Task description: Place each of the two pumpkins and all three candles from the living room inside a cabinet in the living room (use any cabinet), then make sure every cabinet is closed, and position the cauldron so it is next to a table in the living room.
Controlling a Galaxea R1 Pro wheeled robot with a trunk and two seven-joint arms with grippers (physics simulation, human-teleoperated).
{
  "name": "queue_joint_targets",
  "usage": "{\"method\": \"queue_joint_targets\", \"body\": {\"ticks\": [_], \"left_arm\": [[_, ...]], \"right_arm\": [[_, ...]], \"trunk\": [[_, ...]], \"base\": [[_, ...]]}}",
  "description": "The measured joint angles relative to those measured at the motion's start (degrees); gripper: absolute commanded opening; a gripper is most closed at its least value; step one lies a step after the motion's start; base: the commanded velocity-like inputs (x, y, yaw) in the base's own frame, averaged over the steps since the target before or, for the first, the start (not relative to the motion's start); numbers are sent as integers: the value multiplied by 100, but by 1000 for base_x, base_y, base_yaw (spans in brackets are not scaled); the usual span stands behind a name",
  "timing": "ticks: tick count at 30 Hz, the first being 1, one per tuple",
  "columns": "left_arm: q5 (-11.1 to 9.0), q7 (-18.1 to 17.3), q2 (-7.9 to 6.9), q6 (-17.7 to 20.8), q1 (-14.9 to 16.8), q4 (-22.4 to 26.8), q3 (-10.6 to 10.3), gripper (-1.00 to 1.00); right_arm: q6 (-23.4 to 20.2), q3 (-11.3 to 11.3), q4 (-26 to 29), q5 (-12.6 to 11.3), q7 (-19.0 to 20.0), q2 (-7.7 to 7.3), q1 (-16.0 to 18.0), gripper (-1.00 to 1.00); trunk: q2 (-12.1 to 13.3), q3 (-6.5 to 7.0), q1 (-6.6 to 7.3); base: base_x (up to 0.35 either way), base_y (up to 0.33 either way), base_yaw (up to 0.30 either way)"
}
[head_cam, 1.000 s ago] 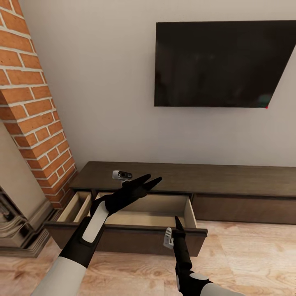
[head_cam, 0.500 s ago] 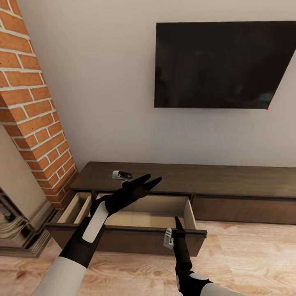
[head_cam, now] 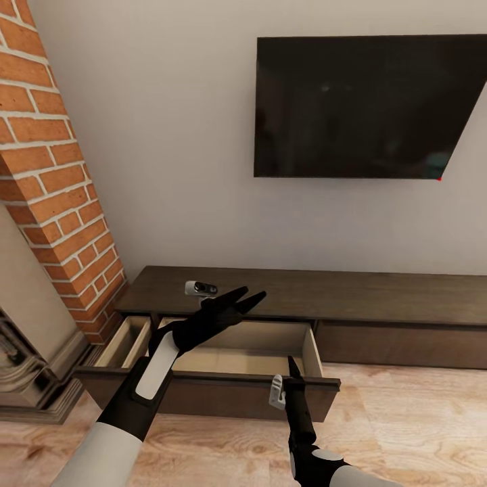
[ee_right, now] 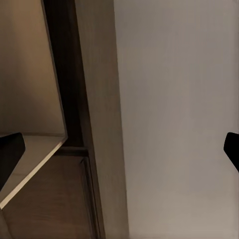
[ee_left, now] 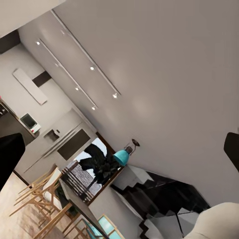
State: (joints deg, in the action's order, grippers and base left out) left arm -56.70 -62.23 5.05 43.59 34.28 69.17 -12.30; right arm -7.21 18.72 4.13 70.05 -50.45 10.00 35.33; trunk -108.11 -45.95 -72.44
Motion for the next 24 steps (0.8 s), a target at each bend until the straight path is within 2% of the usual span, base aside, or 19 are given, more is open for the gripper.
{"method": "queue_joint_targets", "body": {"ticks": [7, 24], "left_arm": [[-147, 0, -4, 0, 0, 0, 0, 100], [-158, 0, -4, 0, 0, 0, 1, 100]], "right_arm": [[0, 0, -3, 9, 2, 0, 0, 100], [129, 0, 10, -18, 16, 0, 0, 100]], "trunk": [[0, 0, 0], [0, 1, 0]], "base": [[0, 0, 0], [0, 0, -4]]}}
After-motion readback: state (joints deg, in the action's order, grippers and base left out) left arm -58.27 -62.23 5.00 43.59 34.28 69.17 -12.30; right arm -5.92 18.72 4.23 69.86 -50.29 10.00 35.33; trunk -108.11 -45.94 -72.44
